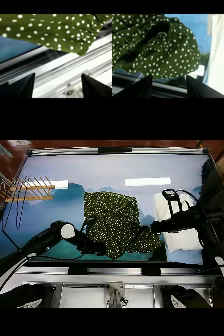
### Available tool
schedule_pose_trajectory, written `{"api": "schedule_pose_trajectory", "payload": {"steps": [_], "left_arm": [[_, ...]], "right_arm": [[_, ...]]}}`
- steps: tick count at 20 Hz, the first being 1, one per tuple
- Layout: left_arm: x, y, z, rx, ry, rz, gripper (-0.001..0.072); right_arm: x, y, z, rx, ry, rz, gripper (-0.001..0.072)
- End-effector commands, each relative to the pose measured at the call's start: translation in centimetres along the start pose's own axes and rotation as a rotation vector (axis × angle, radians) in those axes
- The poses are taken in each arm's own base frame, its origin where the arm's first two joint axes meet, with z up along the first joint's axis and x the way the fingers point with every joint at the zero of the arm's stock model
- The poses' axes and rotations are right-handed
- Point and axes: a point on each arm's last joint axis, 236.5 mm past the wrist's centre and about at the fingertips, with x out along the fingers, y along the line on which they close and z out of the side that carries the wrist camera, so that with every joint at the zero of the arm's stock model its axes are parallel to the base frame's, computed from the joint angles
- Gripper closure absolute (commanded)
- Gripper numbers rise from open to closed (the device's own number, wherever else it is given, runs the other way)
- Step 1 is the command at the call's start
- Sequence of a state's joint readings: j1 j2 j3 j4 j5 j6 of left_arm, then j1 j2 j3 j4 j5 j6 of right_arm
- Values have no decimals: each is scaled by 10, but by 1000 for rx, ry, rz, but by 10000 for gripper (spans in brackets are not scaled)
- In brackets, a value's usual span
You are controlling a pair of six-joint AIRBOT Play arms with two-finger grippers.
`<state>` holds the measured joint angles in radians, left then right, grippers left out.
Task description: Fold the shirts.
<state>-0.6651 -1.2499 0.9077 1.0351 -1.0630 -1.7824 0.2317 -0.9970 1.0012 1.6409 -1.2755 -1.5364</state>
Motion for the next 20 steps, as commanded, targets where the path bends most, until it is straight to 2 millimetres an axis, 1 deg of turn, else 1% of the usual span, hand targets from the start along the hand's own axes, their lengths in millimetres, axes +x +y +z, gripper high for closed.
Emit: {"api": "schedule_pose_trajectory", "payload": {"steps": [1, 3, 5, 10, 12, 13, 14, 15, 17, 18, 19, 20], "left_arm": [[20, -12, 12, -76, -76, -56, -4], [26, -11, 17, -92, -85, -60, -4], [33, -9, 13, -113, -54, -61, -4], [48, -13, 8, -125, -6, -95, -3], [55, -10, 7, -144, 12, -92, -1], [58, -8, 6, -152, 21, -89, 33], [62, -8, 5, -146, 30, -92, 158], [64, -8, 5, -134, 36, -99, 238], [66, -8, 5, -135, 38, -100, 503], [66, -8, 5, -132, 37, -101, 662], [65, -8, 6, -105, 33, -103, 688], [63, -10, 6, -86, 28, -106, 688]], "right_arm": [[17, 1, 8, 23, -7, 6, 165], [27, 1, 5, 26, 24, 7, 165], [37, 2, 3, 29, 57, 14, 164], [66, 19, -4, 57, 140, 90, 165], [74, 22, -3, 70, 151, 105, 164], [76, 23, -1, 75, 146, 108, 164], [77, 24, 1, 78, 136, 110, 165], [78, 24, 5, 80, 123, 112, 165], [79, 23, 12, 80, 92, 109, 165], [79, 21, 17, 77, 69, 103, 165], [80, 19, 23, 74, 43, 93, 164], [83, 15, 29, 66, 22, 77, 165]]}}
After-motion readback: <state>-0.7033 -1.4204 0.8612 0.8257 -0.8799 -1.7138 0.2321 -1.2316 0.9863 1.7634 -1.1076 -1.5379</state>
